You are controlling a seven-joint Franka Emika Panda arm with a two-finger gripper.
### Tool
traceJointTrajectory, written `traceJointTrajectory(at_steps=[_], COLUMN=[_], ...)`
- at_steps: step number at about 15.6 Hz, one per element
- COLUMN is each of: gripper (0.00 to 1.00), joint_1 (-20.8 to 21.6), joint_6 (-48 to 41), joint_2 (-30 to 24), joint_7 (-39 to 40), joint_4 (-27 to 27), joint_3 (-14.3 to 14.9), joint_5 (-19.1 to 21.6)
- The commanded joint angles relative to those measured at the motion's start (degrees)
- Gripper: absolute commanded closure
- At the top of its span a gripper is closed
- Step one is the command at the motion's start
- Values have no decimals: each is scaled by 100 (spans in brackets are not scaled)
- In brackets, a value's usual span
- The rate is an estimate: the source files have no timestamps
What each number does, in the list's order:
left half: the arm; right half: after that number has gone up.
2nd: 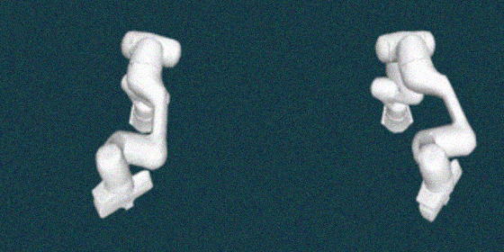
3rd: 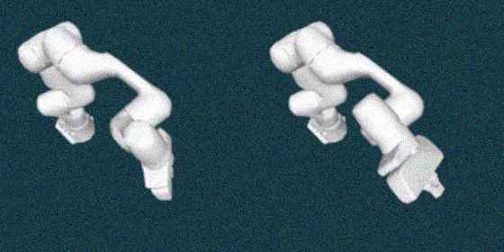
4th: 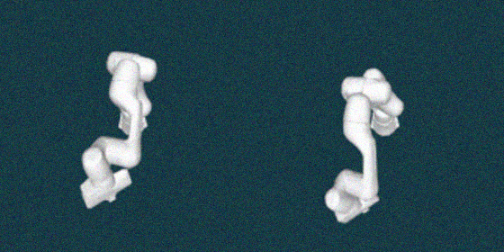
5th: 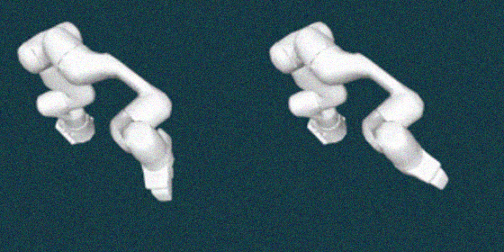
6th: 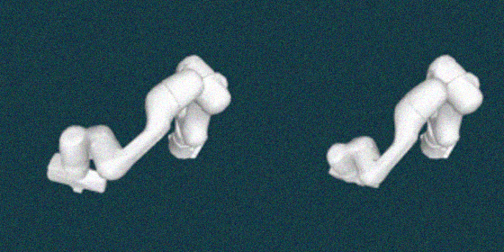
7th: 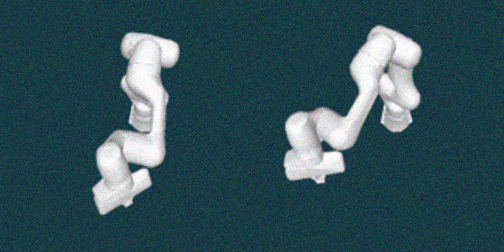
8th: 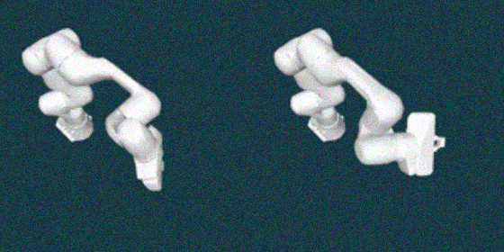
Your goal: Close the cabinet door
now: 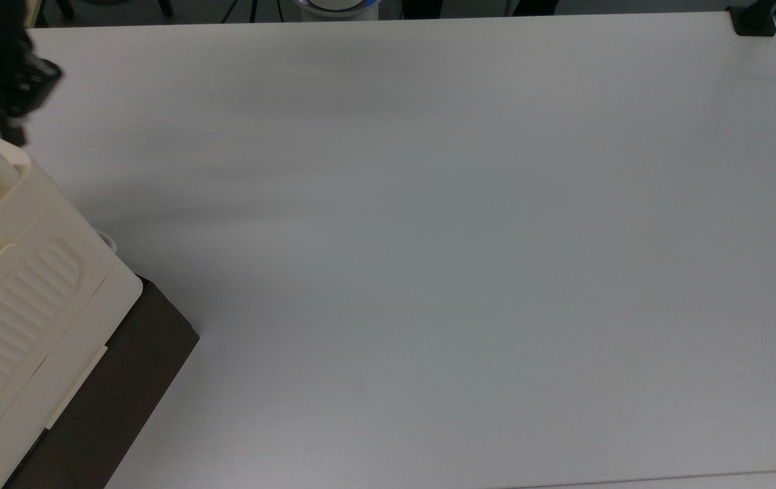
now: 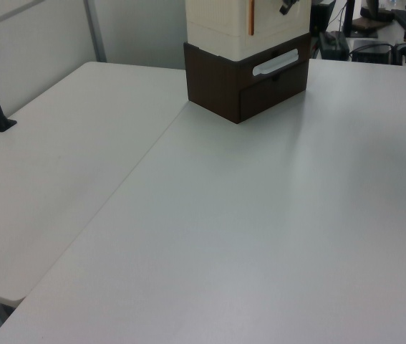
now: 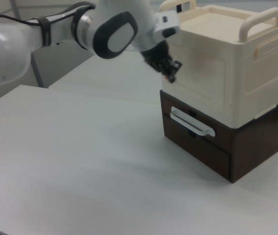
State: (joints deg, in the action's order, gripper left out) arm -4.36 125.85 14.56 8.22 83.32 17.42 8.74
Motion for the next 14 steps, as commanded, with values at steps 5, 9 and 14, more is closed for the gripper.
traceJointTrajectory(at_steps=[5, 9, 14], gripper=[100, 100, 100], joint_1=[522, 909, 1315], joint_6=[-1975, -2853, -3426], joint_2=[-743, -1059, -1192], joint_7=[-188, -320, -1015], joint_4=[150, 150, 167], joint_3=[-687, -872, -951], joint_5=[-856, -1093, -1384])
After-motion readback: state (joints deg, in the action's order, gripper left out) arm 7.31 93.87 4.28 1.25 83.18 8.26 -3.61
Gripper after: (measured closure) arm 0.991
